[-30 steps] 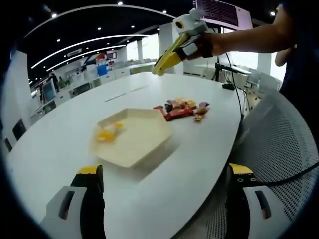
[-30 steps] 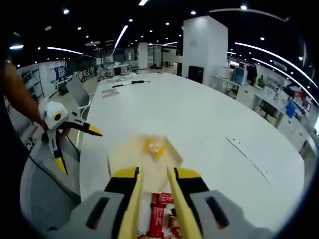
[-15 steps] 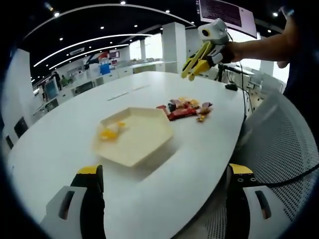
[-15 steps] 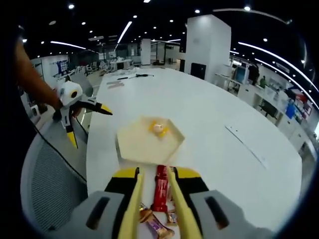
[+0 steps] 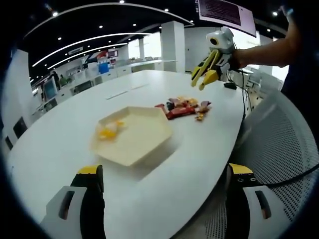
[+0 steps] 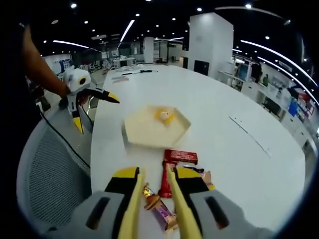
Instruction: Place the target food into the container with the food tongs after gripping and lifting it, then release it inside without dropping or visibly crushing the food.
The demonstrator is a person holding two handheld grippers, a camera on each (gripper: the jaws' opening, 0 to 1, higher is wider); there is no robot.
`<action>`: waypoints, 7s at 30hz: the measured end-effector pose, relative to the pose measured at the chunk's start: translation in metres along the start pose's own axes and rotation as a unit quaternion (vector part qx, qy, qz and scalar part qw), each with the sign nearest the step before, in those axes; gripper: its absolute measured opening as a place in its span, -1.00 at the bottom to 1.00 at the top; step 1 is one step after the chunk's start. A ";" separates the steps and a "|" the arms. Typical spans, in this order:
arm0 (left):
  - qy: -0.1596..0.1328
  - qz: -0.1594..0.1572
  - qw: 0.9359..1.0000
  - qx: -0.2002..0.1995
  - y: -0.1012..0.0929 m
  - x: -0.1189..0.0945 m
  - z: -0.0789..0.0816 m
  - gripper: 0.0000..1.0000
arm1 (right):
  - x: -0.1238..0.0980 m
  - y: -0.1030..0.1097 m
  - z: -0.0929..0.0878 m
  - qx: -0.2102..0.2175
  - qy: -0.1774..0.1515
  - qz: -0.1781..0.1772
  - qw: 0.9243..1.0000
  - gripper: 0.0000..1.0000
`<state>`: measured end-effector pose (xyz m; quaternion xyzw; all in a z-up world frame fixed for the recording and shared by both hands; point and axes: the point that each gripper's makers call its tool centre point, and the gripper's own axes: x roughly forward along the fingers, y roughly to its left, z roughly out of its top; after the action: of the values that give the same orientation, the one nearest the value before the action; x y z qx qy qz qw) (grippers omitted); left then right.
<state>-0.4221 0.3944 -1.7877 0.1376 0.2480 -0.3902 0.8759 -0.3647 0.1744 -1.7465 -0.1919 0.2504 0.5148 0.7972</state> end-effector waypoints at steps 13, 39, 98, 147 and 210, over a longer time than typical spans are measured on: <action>0.005 -0.003 1.000 0.004 -0.002 0.000 -0.001 0.99 | 0.025 0.013 -0.041 -0.001 0.034 0.019 0.999 -0.48; 0.013 -0.010 1.000 -0.002 -0.005 0.002 -0.005 0.99 | 0.050 0.020 -0.067 -0.040 0.098 0.030 0.994 -0.46; -0.018 -0.003 1.000 -0.011 -0.002 -0.002 0.008 0.99 | 0.013 -0.044 0.030 -0.003 0.101 -0.003 0.995 -0.59; 0.001 0.015 1.000 0.007 0.004 -0.002 0.001 0.99 | 0.127 -0.015 0.154 -0.057 0.063 0.051 0.995 -0.57; -0.004 0.013 1.000 -0.004 0.005 -0.003 0.001 0.95 | -0.001 -0.048 0.028 -0.030 0.045 -0.019 0.998 -0.48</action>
<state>-0.4195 0.3989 -1.7850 0.1357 0.2447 -0.3779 0.8825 -0.3151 0.1698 -1.7213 -0.2437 0.2668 0.4975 0.7887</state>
